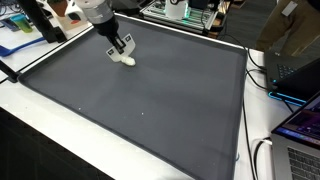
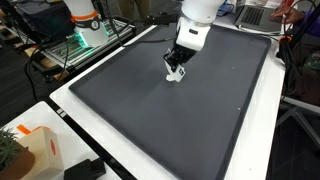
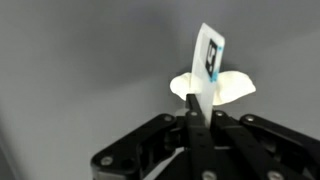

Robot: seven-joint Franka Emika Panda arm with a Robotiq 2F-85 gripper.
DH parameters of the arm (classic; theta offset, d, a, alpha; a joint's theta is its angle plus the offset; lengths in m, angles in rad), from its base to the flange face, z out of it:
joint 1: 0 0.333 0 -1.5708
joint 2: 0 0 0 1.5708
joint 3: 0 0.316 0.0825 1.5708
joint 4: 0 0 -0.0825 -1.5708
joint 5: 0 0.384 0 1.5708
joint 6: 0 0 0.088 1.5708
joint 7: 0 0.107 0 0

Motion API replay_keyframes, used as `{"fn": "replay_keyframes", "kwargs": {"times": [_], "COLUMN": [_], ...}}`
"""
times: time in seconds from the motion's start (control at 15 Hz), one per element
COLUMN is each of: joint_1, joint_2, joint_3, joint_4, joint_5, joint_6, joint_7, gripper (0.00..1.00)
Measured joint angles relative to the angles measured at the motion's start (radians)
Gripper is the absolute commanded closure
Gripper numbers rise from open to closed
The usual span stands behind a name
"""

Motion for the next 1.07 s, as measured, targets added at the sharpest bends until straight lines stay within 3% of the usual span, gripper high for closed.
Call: {"fn": "replay_keyframes", "kwargs": {"times": [0.33,0.6,0.73,1.07], "joint_1": [-0.057,-0.060,-0.053,-0.032], "joint_2": [0.081,0.038,-0.021,-0.173], "joint_3": [0.001,0.014,0.031,0.064], "joint_4": [0.221,0.202,0.108,-0.159], "joint_5": [0.065,0.069,0.073,0.084], "joint_6": [-0.179,-0.150,-0.051,0.347], "joint_7": [-0.056,-0.107,-0.116,-0.116], "gripper": [0.99,0.99,0.99,0.99]}}
